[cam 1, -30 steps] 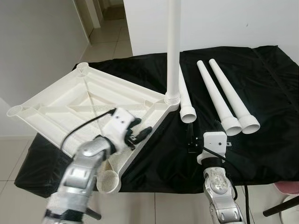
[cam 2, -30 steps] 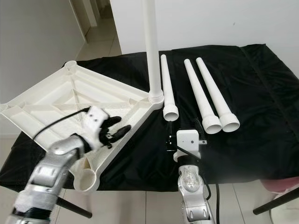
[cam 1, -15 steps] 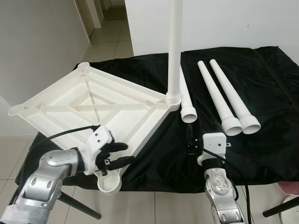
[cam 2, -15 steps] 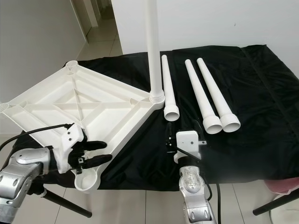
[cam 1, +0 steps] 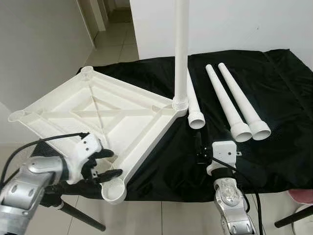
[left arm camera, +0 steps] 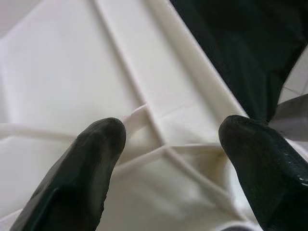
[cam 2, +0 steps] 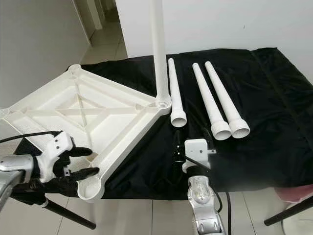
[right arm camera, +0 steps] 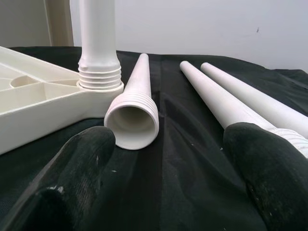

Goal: Building children table

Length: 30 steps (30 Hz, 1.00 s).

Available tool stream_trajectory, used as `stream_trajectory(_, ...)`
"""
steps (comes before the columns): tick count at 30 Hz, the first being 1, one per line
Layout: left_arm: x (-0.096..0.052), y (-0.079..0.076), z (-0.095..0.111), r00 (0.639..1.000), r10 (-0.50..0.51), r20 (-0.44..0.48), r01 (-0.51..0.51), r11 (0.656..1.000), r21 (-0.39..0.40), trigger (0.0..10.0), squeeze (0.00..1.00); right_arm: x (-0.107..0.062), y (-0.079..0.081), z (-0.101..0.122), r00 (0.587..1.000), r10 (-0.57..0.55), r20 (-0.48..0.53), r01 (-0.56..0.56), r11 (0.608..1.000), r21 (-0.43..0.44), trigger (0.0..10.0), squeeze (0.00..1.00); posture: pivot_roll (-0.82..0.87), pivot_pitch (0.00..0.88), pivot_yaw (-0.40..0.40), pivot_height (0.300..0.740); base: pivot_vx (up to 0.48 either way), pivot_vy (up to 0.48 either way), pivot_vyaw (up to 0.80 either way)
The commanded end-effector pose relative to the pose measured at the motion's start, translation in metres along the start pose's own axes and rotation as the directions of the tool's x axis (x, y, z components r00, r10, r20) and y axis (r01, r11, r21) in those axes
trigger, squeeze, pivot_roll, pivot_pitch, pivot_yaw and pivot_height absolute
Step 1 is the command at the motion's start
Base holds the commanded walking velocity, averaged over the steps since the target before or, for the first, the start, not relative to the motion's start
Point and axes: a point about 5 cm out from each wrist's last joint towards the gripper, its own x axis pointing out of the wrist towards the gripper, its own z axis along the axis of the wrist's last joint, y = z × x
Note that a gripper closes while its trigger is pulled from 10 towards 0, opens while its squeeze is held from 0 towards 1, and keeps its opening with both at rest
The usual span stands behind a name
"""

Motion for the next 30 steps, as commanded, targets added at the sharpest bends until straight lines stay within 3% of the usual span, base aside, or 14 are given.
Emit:
stream_trajectory(1,-0.007,-0.006,-0.003,0.984,-0.177,-0.020,0.177,0.984,-0.016,10.0,0.00,-0.001,0.004,-0.001,1.000,0.008,-0.003,-0.008,1.000,0.019,10.0,0.00,-0.05,0.042,0.122,0.740,0.000,0.000,0.00)
stream_trajectory(5,-0.029,0.003,-0.009,0.978,-0.180,-0.105,0.177,0.984,-0.039,10.0,0.00,-0.002,0.005,-0.002,1.000,0.012,-0.005,-0.012,1.000,0.019,10.0,0.00,-0.04,0.040,0.120,0.740,0.000,0.000,0.00)
stream_trajectory(10,-0.042,0.007,-0.009,0.974,-0.189,-0.126,0.183,0.981,-0.058,10.0,0.00,-0.003,0.008,-0.003,1.000,0.026,-0.008,-0.026,0.999,0.023,10.0,0.00,-0.03,0.037,0.118,0.740,0.000,0.000,0.00)
stream_trajectory(21,-0.046,-0.005,-0.022,0.961,-0.212,-0.180,0.202,0.977,-0.070,10.0,0.00,-0.001,0.009,-0.003,0.999,0.042,-0.003,-0.042,0.999,0.023,10.0,0.00,-0.02,0.027,0.109,0.740,0.000,0.000,0.00)
stream_trajectory(27,-0.046,-0.002,-0.046,0.927,-0.169,-0.335,0.182,0.983,0.009,10.0,0.00,0.000,0.010,-0.004,0.998,0.057,-0.002,-0.057,0.998,0.021,10.0,0.00,-0.02,0.021,0.097,0.740,0.000,0.000,0.00)
stream_trajectory(30,-0.045,-0.001,-0.047,0.927,-0.159,-0.340,0.174,0.985,0.015,10.0,0.00,0.000,0.010,-0.004,0.998,0.058,-0.002,-0.058,0.998,0.021,10.0,0.00,-0.02,0.020,0.097,0.740,0.000,0.000,0.00)
